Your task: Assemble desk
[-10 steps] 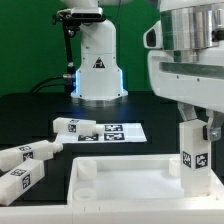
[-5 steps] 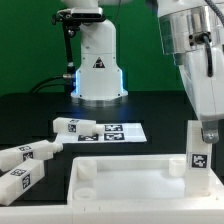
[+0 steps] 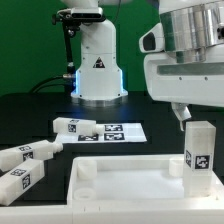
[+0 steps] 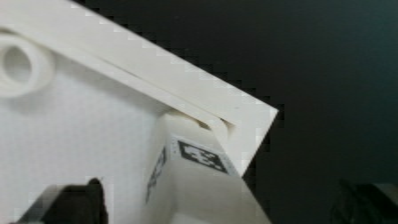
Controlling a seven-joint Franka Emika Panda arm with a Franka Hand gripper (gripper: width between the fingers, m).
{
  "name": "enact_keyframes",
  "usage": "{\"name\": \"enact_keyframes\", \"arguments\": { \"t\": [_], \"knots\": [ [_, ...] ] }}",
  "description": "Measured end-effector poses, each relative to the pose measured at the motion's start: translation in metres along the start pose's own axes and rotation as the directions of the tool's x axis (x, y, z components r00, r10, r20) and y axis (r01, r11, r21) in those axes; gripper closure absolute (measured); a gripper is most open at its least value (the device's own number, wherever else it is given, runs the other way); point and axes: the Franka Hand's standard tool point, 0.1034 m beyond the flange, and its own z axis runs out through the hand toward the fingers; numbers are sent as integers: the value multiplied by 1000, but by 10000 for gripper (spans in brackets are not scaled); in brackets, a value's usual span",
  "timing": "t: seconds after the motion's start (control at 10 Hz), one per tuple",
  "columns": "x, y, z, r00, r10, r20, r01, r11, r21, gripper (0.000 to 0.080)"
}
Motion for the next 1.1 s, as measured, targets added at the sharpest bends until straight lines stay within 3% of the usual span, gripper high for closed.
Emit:
{"name": "enact_keyframes", "arguments": {
  "t": [0.2,0.4,0.5,0.8,0.9,1.0,1.1],
  "knots": [
    [0,2,1,984,-177,-7,177,984,-11,154],
    [2,7,3,841,-540,-25,535,839,-97,151],
    [4,8,3,722,-692,-7,686,717,-126,151],
    [4,9,3,732,-681,-8,675,727,-125,180],
    [4,9,3,745,-667,-10,661,740,-124,376],
    [4,9,4,786,-619,-16,612,781,-124,376],
    [5,10,3,828,-560,-24,554,824,-123,515]
  ]
}}
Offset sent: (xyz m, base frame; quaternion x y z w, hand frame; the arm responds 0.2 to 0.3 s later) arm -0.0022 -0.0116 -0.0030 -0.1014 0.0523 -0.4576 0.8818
